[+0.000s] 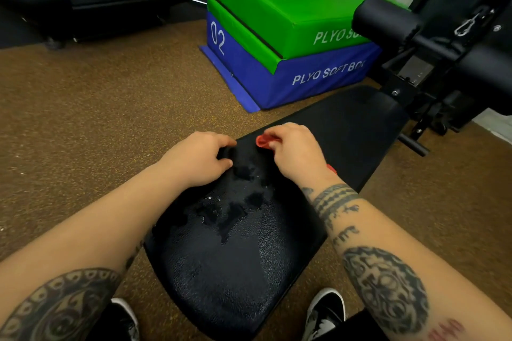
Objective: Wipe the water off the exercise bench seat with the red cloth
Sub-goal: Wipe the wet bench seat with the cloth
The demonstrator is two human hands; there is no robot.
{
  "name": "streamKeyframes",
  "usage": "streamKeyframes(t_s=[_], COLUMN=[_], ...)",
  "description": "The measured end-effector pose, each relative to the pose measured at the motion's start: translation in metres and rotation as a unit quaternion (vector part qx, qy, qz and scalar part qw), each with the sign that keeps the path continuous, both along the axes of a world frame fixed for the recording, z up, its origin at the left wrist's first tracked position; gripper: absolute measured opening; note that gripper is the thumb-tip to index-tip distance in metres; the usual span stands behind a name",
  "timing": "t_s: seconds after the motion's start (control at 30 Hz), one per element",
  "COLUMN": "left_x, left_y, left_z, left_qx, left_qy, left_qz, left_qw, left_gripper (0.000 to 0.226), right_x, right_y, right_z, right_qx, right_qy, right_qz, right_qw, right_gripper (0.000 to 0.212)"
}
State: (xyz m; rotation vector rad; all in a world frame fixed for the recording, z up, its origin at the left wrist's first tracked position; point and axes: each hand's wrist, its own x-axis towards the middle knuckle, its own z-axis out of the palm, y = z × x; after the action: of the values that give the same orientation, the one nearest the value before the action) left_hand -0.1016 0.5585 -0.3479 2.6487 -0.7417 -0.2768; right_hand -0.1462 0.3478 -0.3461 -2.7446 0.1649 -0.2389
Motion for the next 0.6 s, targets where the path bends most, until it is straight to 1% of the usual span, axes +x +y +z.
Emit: streamKeyframes(t_s=[0.1, 0.2, 0.23, 0.3, 0.33, 0.37, 0.4, 0.43, 0.47, 0.5, 0.53, 0.57, 0.6], left_x=[-0.001, -0.002, -0.001, 0.000, 0.000, 0.001, 0.001, 0.002, 0.002, 0.003, 0.003, 0.003, 0.003], left_y=[-0.001, 0.000, 0.000, 0.000, 0.000, -0.001, -0.001, -0.002, -0.002, -0.003, -0.003, -0.003, -0.003], left_z=[0.001, 0.000, 0.000, 0.001, 0.001, 0.001, 0.001, 0.001, 0.001, 0.001, 0.000, 0.000, 0.000], left_qx=[0.019, 0.021, 0.019, 0.018, 0.018, 0.018, 0.019, 0.020, 0.021, 0.021, 0.022, 0.023, 0.025], left_qy=[0.009, 0.009, 0.012, 0.019, 0.022, 0.022, 0.021, 0.020, 0.020, 0.019, 0.018, 0.015, 0.012], left_qz=[0.015, 0.019, 0.020, 0.022, 0.023, 0.024, 0.023, 0.023, 0.023, 0.023, 0.023, 0.022, 0.020], left_qw=[1.000, 1.000, 1.000, 0.999, 0.999, 0.999, 0.999, 0.999, 0.999, 0.999, 0.999, 0.999, 0.999], left_gripper=[0.051, 0.051, 0.051, 0.051, 0.052, 0.052, 0.052, 0.052, 0.052, 0.052, 0.051, 0.051, 0.051], right_x=[0.006, -0.014, -0.023, -0.041, -0.048, -0.054, -0.058, -0.058, -0.056, -0.051, -0.044, -0.039, -0.035], right_y=[0.003, -0.011, -0.015, -0.021, -0.024, -0.024, -0.024, -0.022, -0.019, -0.015, -0.010, -0.004, 0.002], right_z=[-0.005, 0.006, 0.011, 0.021, 0.027, 0.033, 0.036, 0.038, 0.037, 0.032, 0.025, 0.016, 0.006], right_qx=[-0.057, -0.043, -0.037, -0.004, 0.036, 0.095, 0.159, 0.214, 0.243, 0.243, 0.227, 0.178, 0.103], right_qy=[0.010, 0.008, 0.028, 0.104, 0.155, 0.197, 0.211, 0.185, 0.125, 0.062, 0.022, 0.009, 0.010], right_qz=[0.100, 0.232, 0.266, 0.289, 0.281, 0.262, 0.235, 0.197, 0.150, 0.104, 0.068, 0.052, 0.056], right_qw=[0.993, 0.972, 0.963, 0.952, 0.947, 0.940, 0.935, 0.939, 0.950, 0.962, 0.971, 0.983, 0.993], right_gripper=[0.027, 0.024, 0.023, 0.024, 0.026, 0.029, 0.031, 0.033, 0.033, 0.031, 0.028, 0.025, 0.024])
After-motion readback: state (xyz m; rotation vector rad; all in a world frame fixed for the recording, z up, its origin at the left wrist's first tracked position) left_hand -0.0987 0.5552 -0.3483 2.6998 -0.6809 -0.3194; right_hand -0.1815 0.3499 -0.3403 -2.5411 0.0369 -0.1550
